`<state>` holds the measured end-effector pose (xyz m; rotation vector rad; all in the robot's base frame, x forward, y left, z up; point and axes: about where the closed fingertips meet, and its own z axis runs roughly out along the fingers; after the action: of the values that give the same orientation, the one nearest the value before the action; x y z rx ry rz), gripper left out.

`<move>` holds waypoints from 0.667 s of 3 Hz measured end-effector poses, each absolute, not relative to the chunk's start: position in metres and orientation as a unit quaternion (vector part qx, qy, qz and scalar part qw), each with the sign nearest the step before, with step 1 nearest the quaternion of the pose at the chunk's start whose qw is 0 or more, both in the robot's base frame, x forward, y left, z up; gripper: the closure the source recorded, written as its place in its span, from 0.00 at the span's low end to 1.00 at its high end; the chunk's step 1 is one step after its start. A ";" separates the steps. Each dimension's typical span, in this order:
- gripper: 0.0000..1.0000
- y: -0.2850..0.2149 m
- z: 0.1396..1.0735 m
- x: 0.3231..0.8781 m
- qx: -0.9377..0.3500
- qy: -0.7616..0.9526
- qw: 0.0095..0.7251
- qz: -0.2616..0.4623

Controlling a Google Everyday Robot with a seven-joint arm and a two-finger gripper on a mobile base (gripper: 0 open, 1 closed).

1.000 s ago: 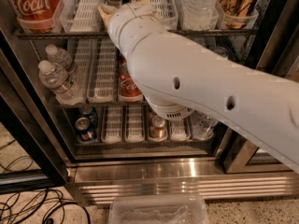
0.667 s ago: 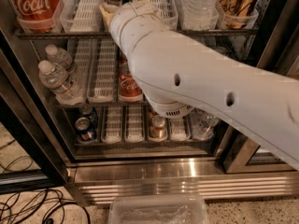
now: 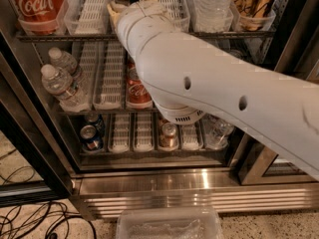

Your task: Pick redbull can from top shelf of fridge

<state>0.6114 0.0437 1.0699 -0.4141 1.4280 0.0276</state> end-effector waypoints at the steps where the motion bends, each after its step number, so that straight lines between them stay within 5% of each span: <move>1: 1.00 0.044 1.070 0.611 -0.188 0.650 0.736 0.013; 2: 1.00 0.044 1.070 0.611 -0.189 0.650 0.736 0.013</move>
Offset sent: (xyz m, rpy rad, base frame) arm 0.0000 0.0000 0.0000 0.0000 0.0000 0.0000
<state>0.6113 0.0437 1.0700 -0.4141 1.4278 0.0280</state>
